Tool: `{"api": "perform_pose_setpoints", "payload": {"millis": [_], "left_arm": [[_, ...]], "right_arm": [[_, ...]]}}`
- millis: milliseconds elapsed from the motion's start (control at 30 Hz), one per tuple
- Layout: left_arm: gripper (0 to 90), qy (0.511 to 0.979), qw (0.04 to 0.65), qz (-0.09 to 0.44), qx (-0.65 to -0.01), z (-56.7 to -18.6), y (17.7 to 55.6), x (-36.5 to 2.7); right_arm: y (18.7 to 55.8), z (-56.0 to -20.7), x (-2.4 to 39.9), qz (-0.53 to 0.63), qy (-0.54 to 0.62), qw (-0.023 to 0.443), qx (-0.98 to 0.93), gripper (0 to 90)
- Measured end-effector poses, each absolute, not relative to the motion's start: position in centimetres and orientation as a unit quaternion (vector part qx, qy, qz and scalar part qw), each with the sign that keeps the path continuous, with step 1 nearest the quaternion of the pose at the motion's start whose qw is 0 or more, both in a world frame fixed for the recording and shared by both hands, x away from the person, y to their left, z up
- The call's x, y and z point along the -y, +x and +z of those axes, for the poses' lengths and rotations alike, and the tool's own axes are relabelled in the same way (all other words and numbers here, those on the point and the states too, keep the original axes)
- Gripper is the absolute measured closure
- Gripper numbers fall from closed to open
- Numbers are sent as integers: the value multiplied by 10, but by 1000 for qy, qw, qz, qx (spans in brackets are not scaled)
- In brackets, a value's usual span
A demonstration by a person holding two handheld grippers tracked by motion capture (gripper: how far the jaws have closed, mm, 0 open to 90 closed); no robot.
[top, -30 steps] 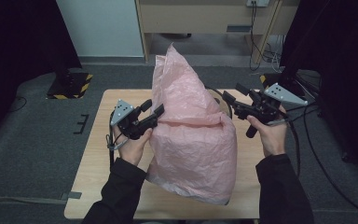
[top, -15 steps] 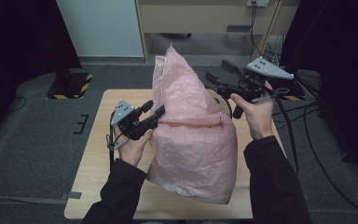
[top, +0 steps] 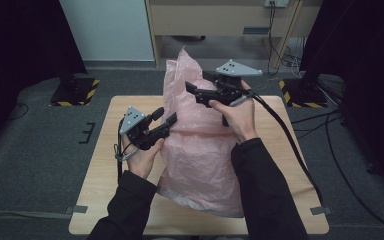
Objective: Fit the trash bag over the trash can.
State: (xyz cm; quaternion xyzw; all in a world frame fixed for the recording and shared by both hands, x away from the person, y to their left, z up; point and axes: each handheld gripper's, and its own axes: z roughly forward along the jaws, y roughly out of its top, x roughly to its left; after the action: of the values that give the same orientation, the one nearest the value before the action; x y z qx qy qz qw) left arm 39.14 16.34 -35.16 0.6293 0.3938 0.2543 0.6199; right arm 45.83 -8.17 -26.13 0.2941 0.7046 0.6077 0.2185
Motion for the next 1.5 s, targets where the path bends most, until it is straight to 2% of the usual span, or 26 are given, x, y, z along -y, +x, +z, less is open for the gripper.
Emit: {"api": "perform_pose_setpoints", "payload": {"millis": [167, 433, 800, 900, 1267, 1333, 1433, 1500], "left_arm": [[350, 627, 617, 257, -399, -352, 393, -166], [299, 617, 636, 248, -391, -355, 391, -168], [277, 614, 632, 250, -402, -357, 391, -169], [280, 614, 630, 250, -405, -356, 392, -169], [330, 629, 606, 259, -412, -350, 393, -163], [337, 631, 602, 262, -413, -349, 394, -161], [347, 634, 602, 260, -410, -349, 395, -158], [350, 636, 602, 260, -408, -349, 395, -156]], "right_arm": [[464, -287, 74, 568, 311, 202, -734, 300], [473, -321, 64, 458, 341, 202, -796, 255], [478, -349, 51, 344, 358, 125, -859, 242], [478, -349, 50, 345, 358, 121, -859, 243], [469, -318, 66, 458, 335, 168, -806, 270], [466, -311, 70, 475, 334, 178, -795, 296], [463, -301, 76, 514, 337, 199, -763, 401], [462, -296, 79, 540, 339, 216, -740, 520]]}}
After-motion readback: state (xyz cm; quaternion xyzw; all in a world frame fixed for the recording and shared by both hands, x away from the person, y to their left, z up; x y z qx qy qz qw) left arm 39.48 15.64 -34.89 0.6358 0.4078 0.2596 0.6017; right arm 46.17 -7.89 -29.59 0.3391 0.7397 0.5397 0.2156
